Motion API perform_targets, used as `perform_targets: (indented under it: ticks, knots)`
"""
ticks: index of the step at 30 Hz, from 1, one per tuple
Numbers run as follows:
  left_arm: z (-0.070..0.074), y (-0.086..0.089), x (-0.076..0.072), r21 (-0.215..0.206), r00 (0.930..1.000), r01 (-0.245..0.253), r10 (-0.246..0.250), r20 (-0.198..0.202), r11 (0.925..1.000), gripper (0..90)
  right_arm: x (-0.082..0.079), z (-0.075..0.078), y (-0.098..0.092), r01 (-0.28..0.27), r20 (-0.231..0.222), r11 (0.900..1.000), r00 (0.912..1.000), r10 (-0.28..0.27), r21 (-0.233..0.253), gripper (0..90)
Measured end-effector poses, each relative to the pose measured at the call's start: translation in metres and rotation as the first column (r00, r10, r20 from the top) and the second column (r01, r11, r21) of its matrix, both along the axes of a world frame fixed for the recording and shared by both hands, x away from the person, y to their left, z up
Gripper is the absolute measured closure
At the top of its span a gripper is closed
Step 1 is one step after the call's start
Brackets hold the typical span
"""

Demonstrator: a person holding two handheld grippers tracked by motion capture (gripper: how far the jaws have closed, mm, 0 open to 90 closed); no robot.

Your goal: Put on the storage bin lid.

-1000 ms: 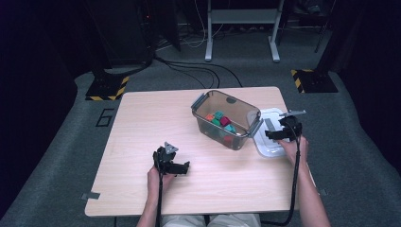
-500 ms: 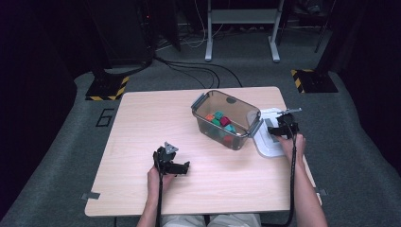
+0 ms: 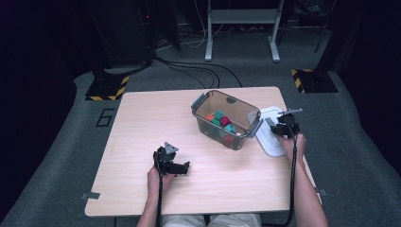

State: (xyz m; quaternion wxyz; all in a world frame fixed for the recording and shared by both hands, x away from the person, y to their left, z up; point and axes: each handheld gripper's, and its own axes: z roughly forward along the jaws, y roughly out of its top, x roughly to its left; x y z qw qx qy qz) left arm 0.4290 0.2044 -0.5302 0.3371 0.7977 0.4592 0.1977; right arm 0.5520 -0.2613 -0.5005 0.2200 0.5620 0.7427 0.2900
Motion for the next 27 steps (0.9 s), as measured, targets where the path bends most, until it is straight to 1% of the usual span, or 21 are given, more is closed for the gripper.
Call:
perform_targets:
  ticks: [2, 3, 6, 7, 8, 11, 12, 13, 15, 17, 19, 21, 25, 27]
  knots:
    - [0.0, 0.0, 0.0, 0.0, 1.0, 0.0, 0.0, 0.0, 1.0, 0.4, -0.001, 0.001, 0.001, 0.003, -0.001, 1.0, 1.0, -0.003, -0.012, 67.0]
    - [0.0, 0.0, 0.0, 0.0, 1.0, 0.0, 0.0, 0.0, 1.0, 0.4, -0.001, 0.002, 0.002, 0.005, -0.012, 1.0, 0.9999, -0.005, -0.009, 67.0]
    - [0.0, 0.0, 0.0, 0.0, 1.0, 0.0, 0.0, 0.0, 1.0, 0.4, -0.003, 0.003, 0.001, -0.002, -0.014, 1.0, 0.9999, 0.002, -0.009, 67.0]
    - [0.0, 0.0, 0.0, 0.0, 1.0, 0.0, 0.0, 0.0, 1.0, 0.4, -0.003, 0.003, 0.001, -0.006, -0.008, 1.0, 1.0, 0.006, -0.009, 67.1]
    - [0.0, 0.0, 0.0, 0.001, 1.0, 0.0, 0.0, 0.0, 1.0, 0.4, -0.004, 0.005, 0.001, 0.0, -0.014, 1.0, 0.9999, 0.0, -0.004, 67.1]
    - [0.0, 0.0, 0.0, 0.0, 1.0, 0.0, 0.0, -0.001, 1.0, 0.4, -0.007, 0.009, -0.002, 0.0, -0.001, 1.0, 1.0, 0.0, -0.004, 67.1]
    - [0.0, 0.0, 0.0, 0.0, 1.0, 0.0, 0.0, 0.0, 1.0, 0.4, -0.008, 0.011, -0.003, 0.0, -0.003, 1.0, 1.0, 0.0, -0.001, 67.1]
    - [0.0, 0.0, 0.0, 0.0, 1.0, 0.0, 0.0, 0.0, 1.0, 0.4, -0.009, 0.013, -0.003, 0.0, 0.009, 1.0, 1.0, 0.0, -0.014, 67.1]
    - [0.0, 0.0, 0.0, 0.0, 1.0, 0.0, 0.0, 0.0, 1.0, 0.4, -0.012, 0.017, -0.004, 0.009, 0.008, 1.0, 0.9999, -0.008, -0.016, 67.1]
    - [0.0, 0.0, 0.0, 0.0, 1.0, 0.0, 0.0, 0.0, 1.0, 0.4, -0.014, 0.019, -0.006, 0.006, 0.01, 1.0, 0.9999, -0.006, -0.023, 67.1]
    - [0.0, 0.0, 0.0, 0.0, 1.0, 0.0, 0.0, 0.0, 1.0, 0.4, -0.015, 0.021, -0.008, 0.018, 0.006, 1.0, 0.9998, -0.017, -0.017, 67.1]
    - [0.0, 0.0, 0.0, 0.0, 1.0, 0.0, 0.0, 0.0, 1.0, 0.5, -0.017, 0.023, -0.011, 0.016, 0.015, 1.0, 0.9998, -0.016, -0.018, 67.1]
    - [0.0, 0.0, 0.0, 0.0, 1.0, -0.001, 0.001, -0.001, 1.0, 0.5, -0.021, 0.028, -0.013, 0.019, 0.017, 1.0, 0.9997, -0.019, -0.018, 67.0]
    - [0.0, 0.0, 0.0, 0.0, 1.0, -0.001, 0.001, -0.001, 1.0, 0.5, -0.022, 0.029, -0.015, 0.016, 0.019, 1.0, 0.9997, -0.015, -0.008, 67.1]
